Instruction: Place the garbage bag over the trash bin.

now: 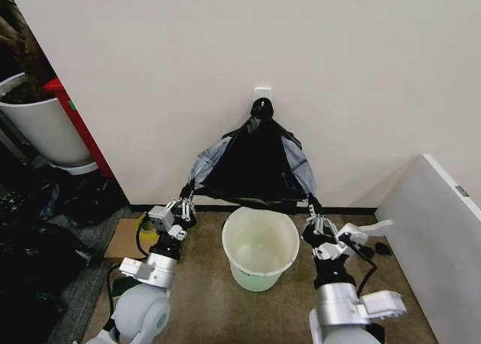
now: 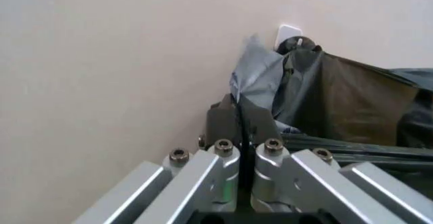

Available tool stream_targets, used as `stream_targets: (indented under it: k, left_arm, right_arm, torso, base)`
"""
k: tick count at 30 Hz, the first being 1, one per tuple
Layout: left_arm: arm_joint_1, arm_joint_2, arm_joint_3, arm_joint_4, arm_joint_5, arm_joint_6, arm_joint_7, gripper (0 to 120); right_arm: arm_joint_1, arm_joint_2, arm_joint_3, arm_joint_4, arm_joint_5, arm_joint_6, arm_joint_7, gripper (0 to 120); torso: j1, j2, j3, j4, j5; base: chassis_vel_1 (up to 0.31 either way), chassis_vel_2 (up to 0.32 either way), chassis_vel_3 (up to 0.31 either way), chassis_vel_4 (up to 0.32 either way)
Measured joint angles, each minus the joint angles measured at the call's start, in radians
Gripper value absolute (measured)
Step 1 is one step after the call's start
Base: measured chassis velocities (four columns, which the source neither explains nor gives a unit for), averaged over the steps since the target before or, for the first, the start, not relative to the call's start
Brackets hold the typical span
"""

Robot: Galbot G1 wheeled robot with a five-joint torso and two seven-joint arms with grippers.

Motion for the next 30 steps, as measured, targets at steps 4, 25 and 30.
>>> stream_targets:
  k: [4, 25, 30]
  left_arm:
    - [0.048, 0.018, -0.009, -0.029, 0.044, 0.009, -0.031, 0]
    - [-0.002, 0.038, 0.033, -0.093, -0.087, -0.02, 0.058, 0]
    - [0.009, 0.008, 0.062, -0.07, -0.085, -0.014, 0.066, 0]
  right_arm:
    - [-0.055, -0.041, 0.022, 0.01, -0.049, 0.011, -0.001, 0]
    - [0.068, -0.031, 0.096, -0.101, -0.158, 0.213, -0.328, 0]
    - [0.086, -0.011, 0.079, -0.169, -0.117, 0.206, -0.33, 0]
  torso:
    - [0.0, 0.0, 0.0, 0.0, 0.0]
    - [0.0, 0.0, 0.0, 0.0001, -0.0002]
    - [0.0, 0.0, 0.0, 0.0, -0.0002]
  base:
    - [0.0, 0.0, 0.0, 0.0]
    - [0.0, 0.0, 0.0, 0.0]
    - [0.0, 0.0, 0.0, 0.0]
